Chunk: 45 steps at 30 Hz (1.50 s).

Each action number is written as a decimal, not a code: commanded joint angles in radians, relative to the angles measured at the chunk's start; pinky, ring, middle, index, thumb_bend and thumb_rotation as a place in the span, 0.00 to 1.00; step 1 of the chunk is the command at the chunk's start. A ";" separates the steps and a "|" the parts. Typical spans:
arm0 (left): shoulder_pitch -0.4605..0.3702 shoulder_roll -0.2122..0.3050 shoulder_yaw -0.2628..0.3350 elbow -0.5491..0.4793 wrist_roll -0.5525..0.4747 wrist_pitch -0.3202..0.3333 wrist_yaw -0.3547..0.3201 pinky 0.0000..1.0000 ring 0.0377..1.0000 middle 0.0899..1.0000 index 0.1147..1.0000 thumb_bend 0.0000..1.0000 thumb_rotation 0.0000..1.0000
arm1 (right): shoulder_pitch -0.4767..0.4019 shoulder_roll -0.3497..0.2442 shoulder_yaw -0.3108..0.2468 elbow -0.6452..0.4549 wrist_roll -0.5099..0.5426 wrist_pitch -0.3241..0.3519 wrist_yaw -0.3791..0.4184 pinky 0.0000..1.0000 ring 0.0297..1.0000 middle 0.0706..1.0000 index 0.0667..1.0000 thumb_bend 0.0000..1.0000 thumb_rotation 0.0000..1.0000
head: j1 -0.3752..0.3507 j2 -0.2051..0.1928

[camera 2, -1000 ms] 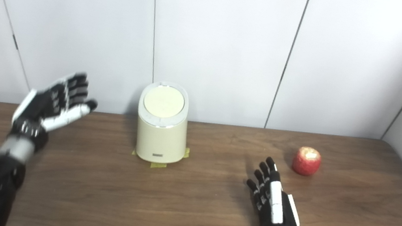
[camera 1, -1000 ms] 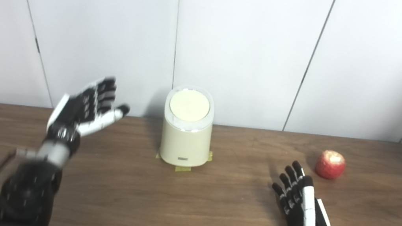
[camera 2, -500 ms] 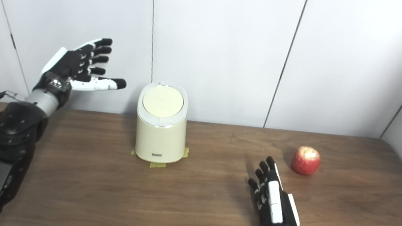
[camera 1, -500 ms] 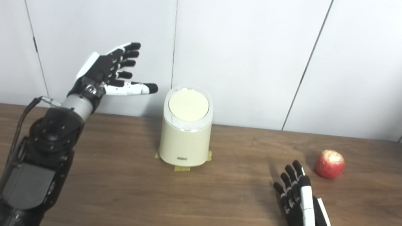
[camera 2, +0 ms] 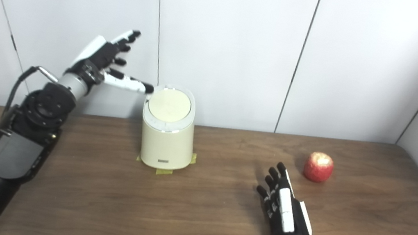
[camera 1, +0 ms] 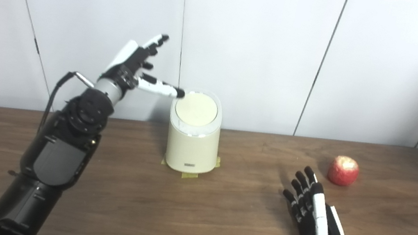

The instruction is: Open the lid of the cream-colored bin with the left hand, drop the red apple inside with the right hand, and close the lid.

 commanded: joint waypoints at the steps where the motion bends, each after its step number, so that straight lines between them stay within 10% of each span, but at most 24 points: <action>1: -0.097 -0.002 -0.005 0.007 0.037 -0.052 0.020 0.82 0.96 0.98 1.00 0.98 0.17 | 0.002 0.000 -0.002 -0.002 0.001 -0.013 0.002 0.91 0.97 0.96 0.97 0.63 0.82 | 0.000 0.000; 45: -0.257 -0.042 -0.203 0.196 0.348 -0.117 -0.055 0.85 0.92 0.99 0.99 0.95 0.00 | 0.047 0.004 0.031 -0.100 0.001 0.023 0.014 0.92 0.97 0.96 0.96 0.64 0.78 | -0.006 0.064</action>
